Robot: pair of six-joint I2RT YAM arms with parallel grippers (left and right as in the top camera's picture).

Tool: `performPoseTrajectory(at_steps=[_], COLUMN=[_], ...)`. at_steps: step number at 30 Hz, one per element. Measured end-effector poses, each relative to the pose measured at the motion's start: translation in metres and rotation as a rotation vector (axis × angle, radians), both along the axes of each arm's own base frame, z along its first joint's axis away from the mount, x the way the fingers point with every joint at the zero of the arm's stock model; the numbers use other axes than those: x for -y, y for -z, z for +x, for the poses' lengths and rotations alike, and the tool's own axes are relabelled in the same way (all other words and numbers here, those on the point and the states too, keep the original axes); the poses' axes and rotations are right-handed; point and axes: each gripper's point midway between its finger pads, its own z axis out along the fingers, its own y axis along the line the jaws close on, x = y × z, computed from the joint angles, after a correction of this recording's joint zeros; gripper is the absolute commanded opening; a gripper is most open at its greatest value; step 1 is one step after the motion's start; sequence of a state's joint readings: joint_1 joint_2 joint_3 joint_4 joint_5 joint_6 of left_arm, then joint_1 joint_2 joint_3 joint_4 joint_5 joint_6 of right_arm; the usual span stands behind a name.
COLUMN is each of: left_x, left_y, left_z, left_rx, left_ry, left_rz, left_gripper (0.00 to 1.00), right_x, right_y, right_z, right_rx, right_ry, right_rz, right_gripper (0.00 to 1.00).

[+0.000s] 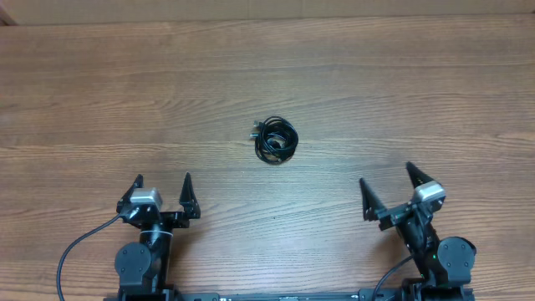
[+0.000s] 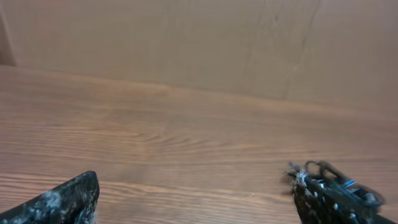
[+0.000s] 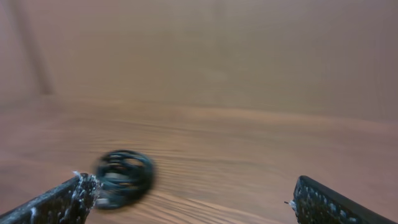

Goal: Untangle cables

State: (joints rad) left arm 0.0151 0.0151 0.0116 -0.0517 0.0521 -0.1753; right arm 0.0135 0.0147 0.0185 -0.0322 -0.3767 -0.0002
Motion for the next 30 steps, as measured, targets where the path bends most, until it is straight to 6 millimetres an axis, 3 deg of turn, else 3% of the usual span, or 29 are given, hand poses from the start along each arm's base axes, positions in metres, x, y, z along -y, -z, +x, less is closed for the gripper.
performPoseTrajectory(at_steps=[5,10,27,30], left_x=[0.009,0.02,0.033,0.034], left_y=[-0.013,-0.022,-0.056,-0.072], left_z=[0.0,-0.002,-0.008,-0.012], left_rx=[0.049,0.078,0.205,0.232], left_ry=[0.048,0.113,0.198,0.201], left_rz=[-0.085,-0.122,-0.062,-0.017], left_gripper=[0.99,0.99,1.0,1.0], right_x=[-0.028,-0.041,-0.041,-0.04], right_y=[-0.01,-0.013,-0.04,-0.04], right_z=[-0.016,-0.026,-0.03,-0.029], right_rx=[0.046,0.066,0.196,0.195], right_ry=[-0.188,-0.28,-0.278,-0.271], right_rz=[-0.008,-0.016,-0.032,-0.031], right_gripper=[1.0,1.0,1.0,1.0])
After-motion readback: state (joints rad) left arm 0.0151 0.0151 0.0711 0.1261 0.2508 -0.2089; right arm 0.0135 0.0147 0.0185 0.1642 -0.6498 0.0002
